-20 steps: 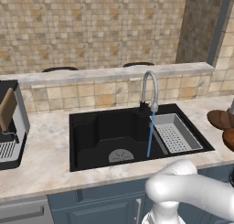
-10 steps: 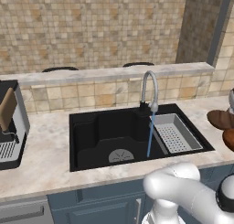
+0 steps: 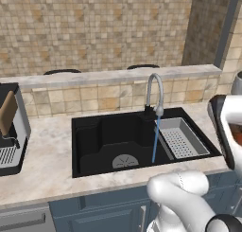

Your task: Rinse each bowl for a few seconds and place them down in the sink or on the counter.

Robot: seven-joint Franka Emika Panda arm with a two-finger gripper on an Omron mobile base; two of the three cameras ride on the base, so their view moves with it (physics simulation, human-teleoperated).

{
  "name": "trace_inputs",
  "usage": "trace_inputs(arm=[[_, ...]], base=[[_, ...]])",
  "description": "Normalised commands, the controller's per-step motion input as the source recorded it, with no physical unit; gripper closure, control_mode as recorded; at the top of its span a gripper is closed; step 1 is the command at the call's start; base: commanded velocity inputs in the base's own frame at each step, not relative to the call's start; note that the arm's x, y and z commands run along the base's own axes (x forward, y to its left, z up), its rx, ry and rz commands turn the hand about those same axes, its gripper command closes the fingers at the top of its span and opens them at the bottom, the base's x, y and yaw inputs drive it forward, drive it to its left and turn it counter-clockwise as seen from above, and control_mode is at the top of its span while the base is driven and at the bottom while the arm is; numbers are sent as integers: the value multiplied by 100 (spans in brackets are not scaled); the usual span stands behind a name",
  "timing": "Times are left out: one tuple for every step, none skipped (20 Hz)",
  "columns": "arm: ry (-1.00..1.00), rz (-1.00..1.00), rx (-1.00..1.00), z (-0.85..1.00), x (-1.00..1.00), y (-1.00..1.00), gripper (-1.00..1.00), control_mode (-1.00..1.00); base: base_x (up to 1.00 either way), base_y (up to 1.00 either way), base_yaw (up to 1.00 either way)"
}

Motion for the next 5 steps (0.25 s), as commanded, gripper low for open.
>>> trace_inputs(arm=[[0, 27, -8, 28, 4, 100, -100, -100], [0, 30, -9, 23, 6, 100, -100, -100], [0, 33, -6, 11, 11, 100, -100, -100], [0, 35, -5, 6, 16, 100, -100, -100], [0, 35, -6, 0, 21, 100, -100, -100]], base=[[0, 0, 0], [0, 0, 0], [0, 0, 0], [0, 0, 0], [0, 0, 0]])
